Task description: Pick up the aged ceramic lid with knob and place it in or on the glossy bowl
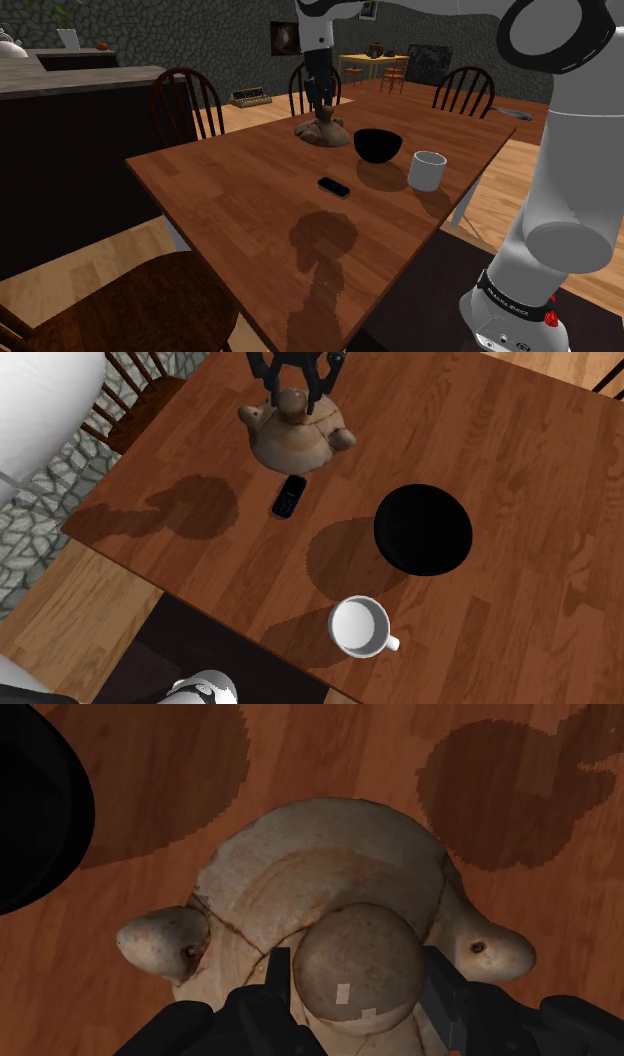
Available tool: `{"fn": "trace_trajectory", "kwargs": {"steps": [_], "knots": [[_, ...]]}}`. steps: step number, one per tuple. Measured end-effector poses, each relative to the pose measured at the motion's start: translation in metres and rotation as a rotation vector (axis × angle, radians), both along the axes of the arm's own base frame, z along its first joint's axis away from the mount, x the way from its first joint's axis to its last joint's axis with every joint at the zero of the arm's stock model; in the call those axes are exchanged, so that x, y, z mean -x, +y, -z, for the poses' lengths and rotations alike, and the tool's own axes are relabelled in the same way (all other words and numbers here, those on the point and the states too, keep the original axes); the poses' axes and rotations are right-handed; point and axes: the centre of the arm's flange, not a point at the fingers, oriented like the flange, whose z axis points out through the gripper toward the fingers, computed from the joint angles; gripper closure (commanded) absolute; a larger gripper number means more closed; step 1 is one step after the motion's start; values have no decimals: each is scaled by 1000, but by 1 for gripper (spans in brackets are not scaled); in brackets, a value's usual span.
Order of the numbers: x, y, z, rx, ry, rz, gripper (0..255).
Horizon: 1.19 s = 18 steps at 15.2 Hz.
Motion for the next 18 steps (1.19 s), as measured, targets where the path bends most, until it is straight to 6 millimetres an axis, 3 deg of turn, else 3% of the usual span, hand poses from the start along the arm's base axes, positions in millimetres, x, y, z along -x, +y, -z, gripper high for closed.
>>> {"fn": "trace_trajectory", "kwargs": {"steps": [5,18], "knots": [[4,-51,-7,0,0,1,255],[26,-222,-26,0,0,2,255]]}}
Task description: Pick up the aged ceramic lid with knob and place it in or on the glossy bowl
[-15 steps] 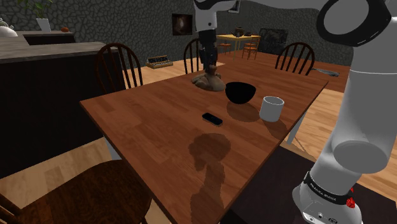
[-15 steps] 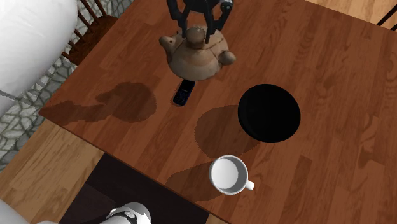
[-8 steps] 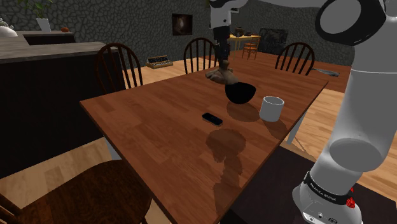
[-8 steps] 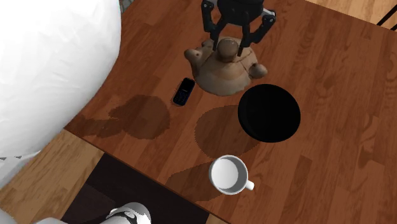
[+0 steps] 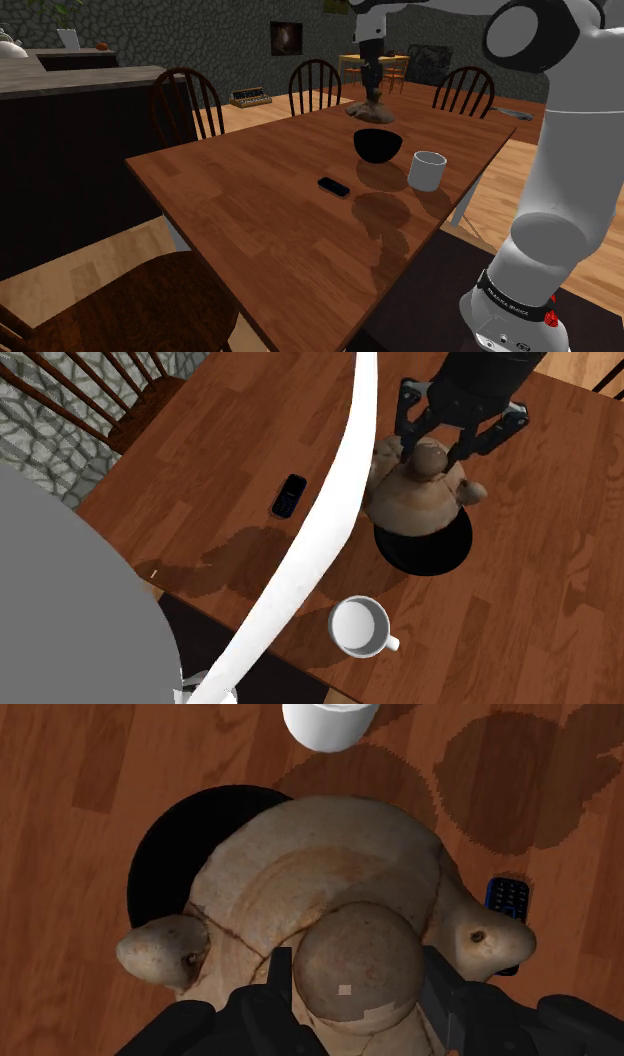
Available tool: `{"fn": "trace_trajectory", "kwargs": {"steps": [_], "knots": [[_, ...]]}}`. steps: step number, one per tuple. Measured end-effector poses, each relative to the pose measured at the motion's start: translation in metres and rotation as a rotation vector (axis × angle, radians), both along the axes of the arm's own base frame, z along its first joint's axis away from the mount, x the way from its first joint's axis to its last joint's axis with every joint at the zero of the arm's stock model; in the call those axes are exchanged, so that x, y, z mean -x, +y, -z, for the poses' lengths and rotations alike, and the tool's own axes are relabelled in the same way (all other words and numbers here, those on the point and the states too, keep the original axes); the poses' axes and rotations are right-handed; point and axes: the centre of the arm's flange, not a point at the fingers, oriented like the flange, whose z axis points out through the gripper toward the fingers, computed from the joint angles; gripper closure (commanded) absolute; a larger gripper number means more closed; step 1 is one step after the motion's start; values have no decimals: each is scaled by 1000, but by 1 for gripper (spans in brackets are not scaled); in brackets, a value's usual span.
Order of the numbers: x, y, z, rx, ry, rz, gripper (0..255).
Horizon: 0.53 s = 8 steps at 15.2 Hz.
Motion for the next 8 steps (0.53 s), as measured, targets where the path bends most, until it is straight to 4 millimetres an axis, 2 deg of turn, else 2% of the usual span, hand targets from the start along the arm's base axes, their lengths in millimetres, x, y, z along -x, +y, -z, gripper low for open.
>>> {"fn": "trace_trajectory", "kwargs": {"steps": [4,6,8], "knots": [[6,-50,-8,0,0,0,255],[8,-60,-3,0,0,-1,255],[9,-62,6,0,1,-1,255]]}}
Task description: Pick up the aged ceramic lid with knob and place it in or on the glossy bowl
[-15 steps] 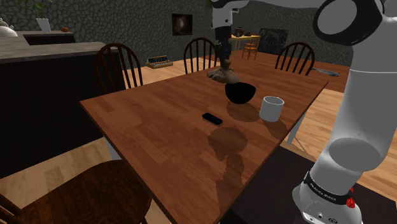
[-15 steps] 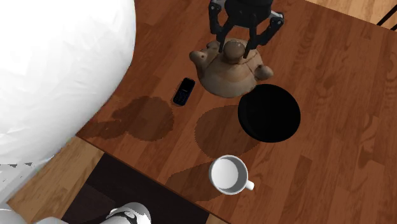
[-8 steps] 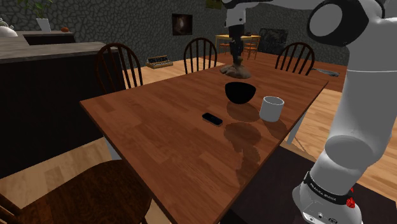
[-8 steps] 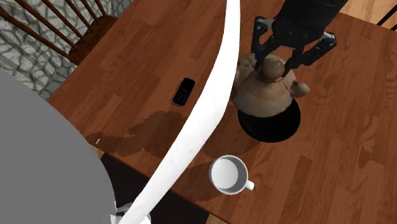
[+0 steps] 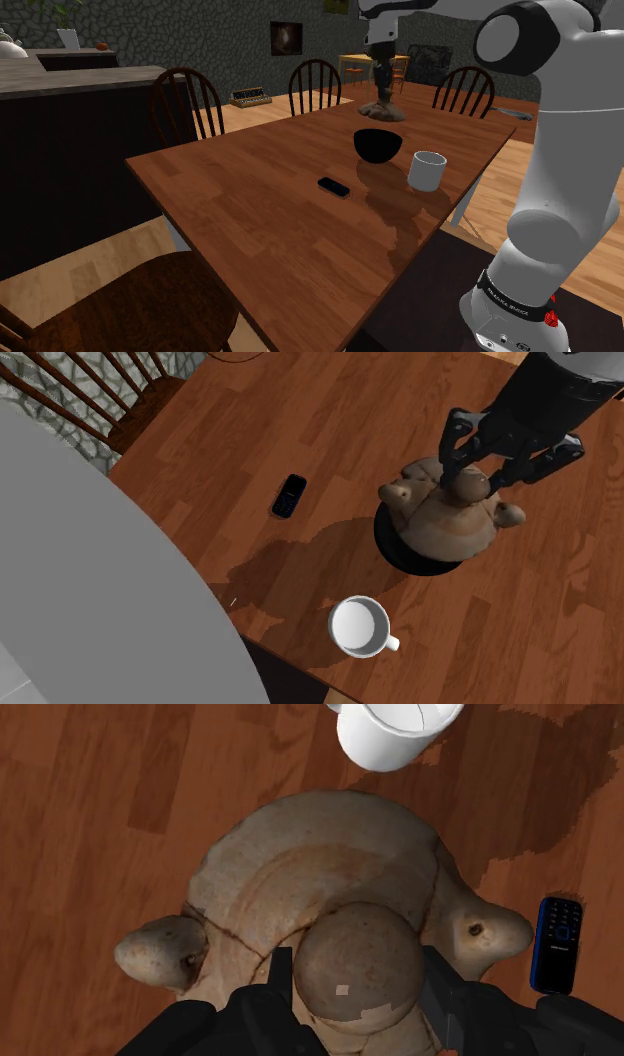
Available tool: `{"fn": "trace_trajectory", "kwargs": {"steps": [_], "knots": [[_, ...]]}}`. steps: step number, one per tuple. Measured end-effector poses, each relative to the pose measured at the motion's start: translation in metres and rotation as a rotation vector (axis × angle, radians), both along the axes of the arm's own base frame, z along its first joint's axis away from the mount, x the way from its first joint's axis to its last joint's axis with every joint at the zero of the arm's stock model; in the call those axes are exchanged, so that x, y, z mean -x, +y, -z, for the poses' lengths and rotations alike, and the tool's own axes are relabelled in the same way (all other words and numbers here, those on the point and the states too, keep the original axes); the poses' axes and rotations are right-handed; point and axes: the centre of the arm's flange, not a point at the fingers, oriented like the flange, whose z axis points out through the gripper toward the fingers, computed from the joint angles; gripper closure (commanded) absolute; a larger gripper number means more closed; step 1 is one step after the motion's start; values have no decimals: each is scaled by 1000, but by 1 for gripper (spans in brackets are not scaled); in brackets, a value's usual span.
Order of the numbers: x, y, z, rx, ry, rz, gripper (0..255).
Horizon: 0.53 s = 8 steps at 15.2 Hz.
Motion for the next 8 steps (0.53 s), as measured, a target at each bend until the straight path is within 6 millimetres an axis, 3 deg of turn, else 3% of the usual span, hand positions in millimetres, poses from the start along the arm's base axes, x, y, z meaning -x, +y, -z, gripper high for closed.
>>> {"fn": "trace_trajectory", "kwargs": {"steps": [8], "knots": [[1,-1,42,0,0,-1,255]]}}
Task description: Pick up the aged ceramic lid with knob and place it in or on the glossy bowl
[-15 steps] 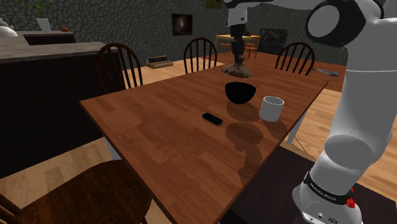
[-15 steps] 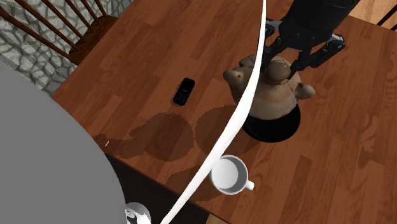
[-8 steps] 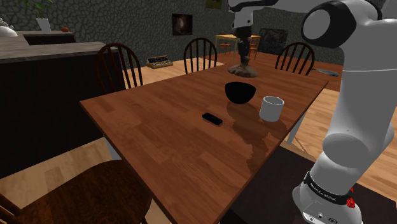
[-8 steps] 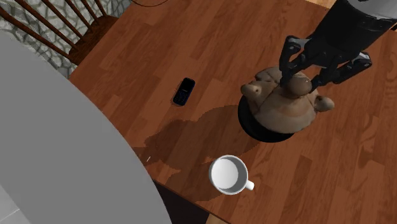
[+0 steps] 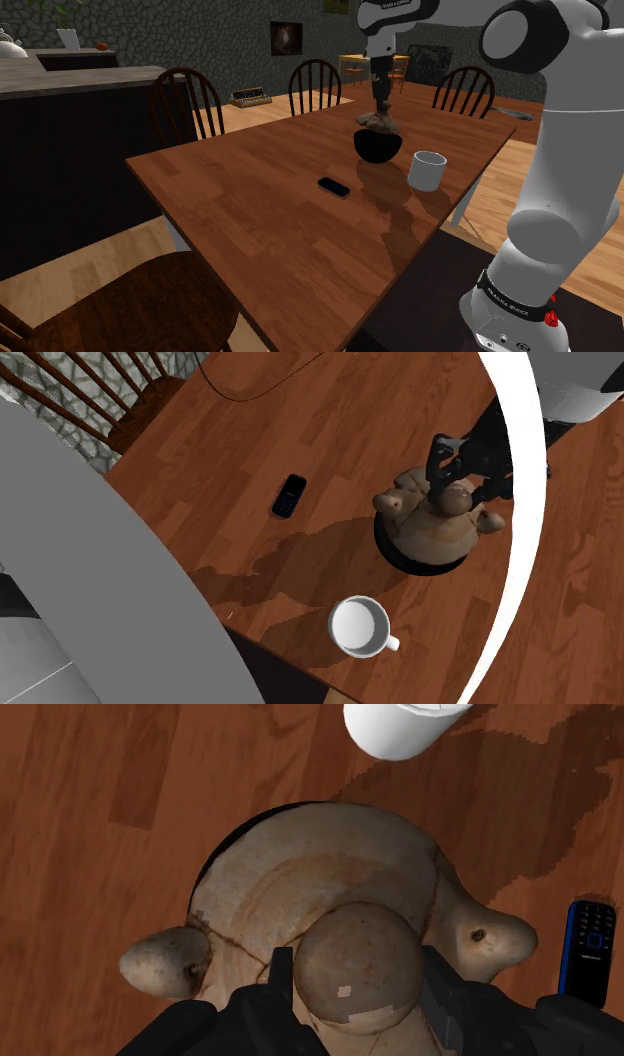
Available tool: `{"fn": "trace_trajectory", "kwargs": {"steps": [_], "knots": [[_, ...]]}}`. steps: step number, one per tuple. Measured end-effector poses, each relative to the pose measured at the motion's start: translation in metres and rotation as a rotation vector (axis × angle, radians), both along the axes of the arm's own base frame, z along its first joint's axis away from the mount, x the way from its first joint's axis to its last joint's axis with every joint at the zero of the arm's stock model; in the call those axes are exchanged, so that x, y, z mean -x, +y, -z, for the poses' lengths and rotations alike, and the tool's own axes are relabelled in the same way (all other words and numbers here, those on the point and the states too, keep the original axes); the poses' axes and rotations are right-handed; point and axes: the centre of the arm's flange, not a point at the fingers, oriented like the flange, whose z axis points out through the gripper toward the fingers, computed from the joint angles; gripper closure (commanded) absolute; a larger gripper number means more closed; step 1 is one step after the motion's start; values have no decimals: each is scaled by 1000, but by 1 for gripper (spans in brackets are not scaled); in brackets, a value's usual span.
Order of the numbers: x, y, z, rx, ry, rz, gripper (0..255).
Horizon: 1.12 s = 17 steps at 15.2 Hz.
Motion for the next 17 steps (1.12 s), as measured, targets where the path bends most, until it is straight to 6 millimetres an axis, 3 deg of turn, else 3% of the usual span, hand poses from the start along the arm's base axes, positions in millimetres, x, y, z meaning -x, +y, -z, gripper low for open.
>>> {"fn": "trace_trajectory", "kwargs": {"steps": [8,14,15,17], "knots": [[-2,-1,41,0,0,0,255],[-2,0,42,2,-7,-1,255],[-2,0,42,2,-7,-1,0],[-1,0,43,1,-3,0,0]]}}
